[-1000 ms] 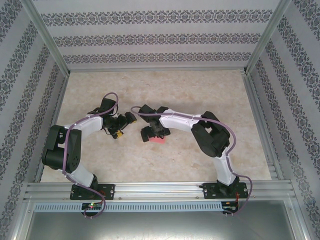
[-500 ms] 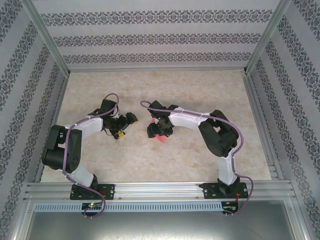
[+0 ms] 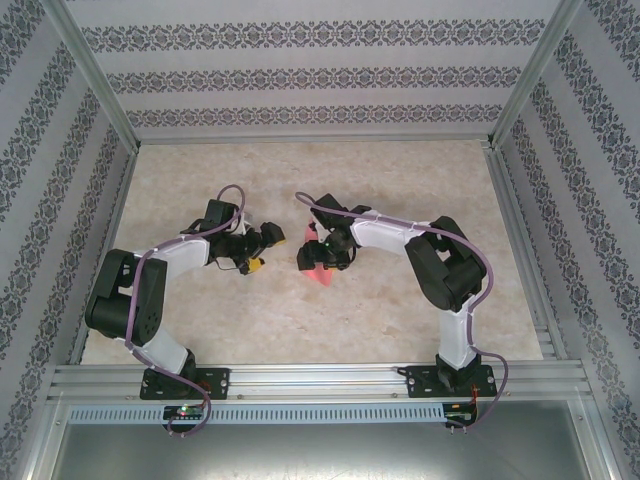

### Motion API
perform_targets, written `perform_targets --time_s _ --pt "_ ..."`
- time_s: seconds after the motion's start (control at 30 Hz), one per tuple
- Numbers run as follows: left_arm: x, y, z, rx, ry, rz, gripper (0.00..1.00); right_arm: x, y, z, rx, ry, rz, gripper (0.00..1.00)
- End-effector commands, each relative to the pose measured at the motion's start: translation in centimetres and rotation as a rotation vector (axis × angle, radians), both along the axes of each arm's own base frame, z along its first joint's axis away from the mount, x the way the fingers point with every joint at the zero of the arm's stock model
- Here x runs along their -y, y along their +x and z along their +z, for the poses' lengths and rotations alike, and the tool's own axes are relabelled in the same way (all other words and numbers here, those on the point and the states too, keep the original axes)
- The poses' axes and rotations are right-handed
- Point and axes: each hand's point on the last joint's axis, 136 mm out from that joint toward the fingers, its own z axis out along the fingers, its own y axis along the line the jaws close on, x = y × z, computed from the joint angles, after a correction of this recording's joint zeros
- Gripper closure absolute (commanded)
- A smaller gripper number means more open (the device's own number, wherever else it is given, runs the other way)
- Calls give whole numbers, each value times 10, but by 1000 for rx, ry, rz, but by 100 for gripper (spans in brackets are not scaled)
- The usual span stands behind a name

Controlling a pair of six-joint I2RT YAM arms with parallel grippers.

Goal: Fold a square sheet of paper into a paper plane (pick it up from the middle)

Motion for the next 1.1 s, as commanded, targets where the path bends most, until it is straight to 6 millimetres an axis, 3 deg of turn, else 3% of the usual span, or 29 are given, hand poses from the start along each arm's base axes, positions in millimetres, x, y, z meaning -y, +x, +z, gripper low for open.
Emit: perform_targets --time_s 0.0,0.33,0.47,0.53,0.8,1.07 --pt "10 1 1 26 -41 -34 1 40 -19 -57 -96 -159 -20 28" --pt "15 -1 -1 24 -61 -55 1 49 -17 -58 -83 -184 -5 28" --pt "23 -2 2 33 -80 -80 8 48 -15 -56 -82 -156 -16 33" --pt "27 -3 2 28 -88 -95 14 44 -13 -54 -78 -120 -14 34" --pt "55 -7 0 13 -111 -168 66 34 -5 -39 -55 31 9 36" --pt "78 -10 -18 -32 -102 -224 91 34 0 -30 -40 74 12 36"
